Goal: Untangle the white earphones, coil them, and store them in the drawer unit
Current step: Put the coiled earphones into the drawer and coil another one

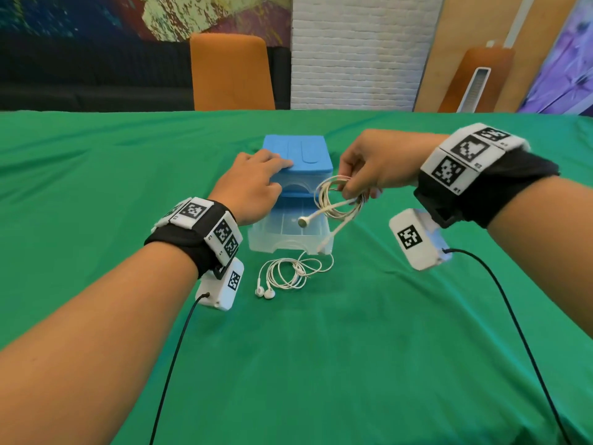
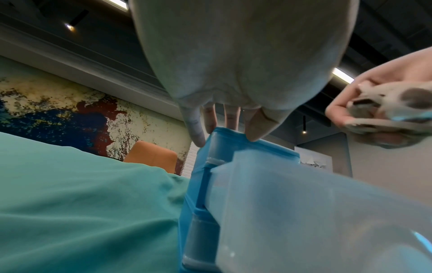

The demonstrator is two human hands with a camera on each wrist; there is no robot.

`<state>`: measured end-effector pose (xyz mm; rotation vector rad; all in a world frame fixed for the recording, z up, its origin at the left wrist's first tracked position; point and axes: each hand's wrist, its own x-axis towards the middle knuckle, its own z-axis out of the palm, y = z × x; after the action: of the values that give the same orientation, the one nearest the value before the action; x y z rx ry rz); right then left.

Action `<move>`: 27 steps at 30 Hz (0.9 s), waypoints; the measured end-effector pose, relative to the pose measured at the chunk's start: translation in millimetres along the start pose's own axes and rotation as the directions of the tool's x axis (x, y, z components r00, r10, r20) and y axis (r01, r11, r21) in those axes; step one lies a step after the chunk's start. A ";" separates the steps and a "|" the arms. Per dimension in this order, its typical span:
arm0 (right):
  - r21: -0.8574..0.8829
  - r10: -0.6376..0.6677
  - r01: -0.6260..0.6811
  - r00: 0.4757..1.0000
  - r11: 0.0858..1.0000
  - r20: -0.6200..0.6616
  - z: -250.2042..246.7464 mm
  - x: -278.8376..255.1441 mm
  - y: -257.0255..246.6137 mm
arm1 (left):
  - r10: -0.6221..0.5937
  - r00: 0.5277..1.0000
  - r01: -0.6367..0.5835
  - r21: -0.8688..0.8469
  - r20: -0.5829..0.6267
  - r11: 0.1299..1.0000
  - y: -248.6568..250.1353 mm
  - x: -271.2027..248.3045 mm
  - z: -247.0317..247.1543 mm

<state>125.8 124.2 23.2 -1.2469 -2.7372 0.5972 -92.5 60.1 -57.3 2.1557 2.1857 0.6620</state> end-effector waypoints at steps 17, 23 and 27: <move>-0.073 0.181 -0.208 0.944 0.975 -0.277 69.9 57.1 -22.2 | 0.021 1.000 -0.021 -0.170 0.000 0.985 -16.8 5.3 -2.2; -0.138 0.098 -0.136 0.963 0.981 -0.250 82.2 51.1 -26.6 | 0.029 1.000 -0.027 -0.162 0.009 0.986 -17.0 6.1 -2.2; -0.110 0.032 -0.055 0.978 0.992 -0.207 74.6 41.4 -21.0 | 0.024 1.000 -0.021 -0.168 0.011 0.985 -17.3 5.7 -2.5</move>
<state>66.5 118.7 -41.4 -1.3149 -2.6112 0.2980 -110.0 65.3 -58.5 2.0972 2.0207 0.8000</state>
